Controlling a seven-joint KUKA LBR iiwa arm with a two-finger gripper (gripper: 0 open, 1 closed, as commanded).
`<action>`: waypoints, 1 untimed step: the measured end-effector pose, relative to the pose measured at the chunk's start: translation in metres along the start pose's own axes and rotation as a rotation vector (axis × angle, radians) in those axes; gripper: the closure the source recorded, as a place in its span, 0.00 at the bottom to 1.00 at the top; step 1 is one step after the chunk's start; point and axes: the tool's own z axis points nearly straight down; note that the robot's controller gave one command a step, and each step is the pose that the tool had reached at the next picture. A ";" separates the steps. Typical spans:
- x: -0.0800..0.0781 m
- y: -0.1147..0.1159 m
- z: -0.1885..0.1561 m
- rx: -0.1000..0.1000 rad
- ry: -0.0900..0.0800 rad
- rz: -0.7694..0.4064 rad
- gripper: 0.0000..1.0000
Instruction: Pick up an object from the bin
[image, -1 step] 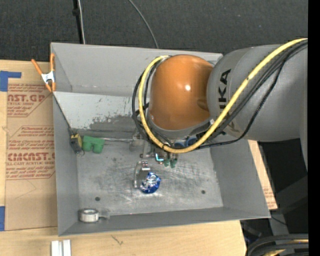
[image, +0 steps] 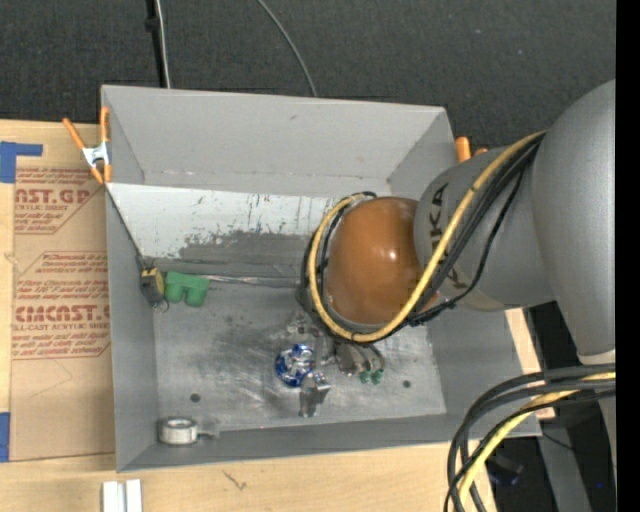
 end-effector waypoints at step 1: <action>-0.020 -0.060 0.034 -0.003 -0.015 -0.026 0.00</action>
Offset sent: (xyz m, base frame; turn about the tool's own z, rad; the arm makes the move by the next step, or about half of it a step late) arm 0.0264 -0.0564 -0.0354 -0.0300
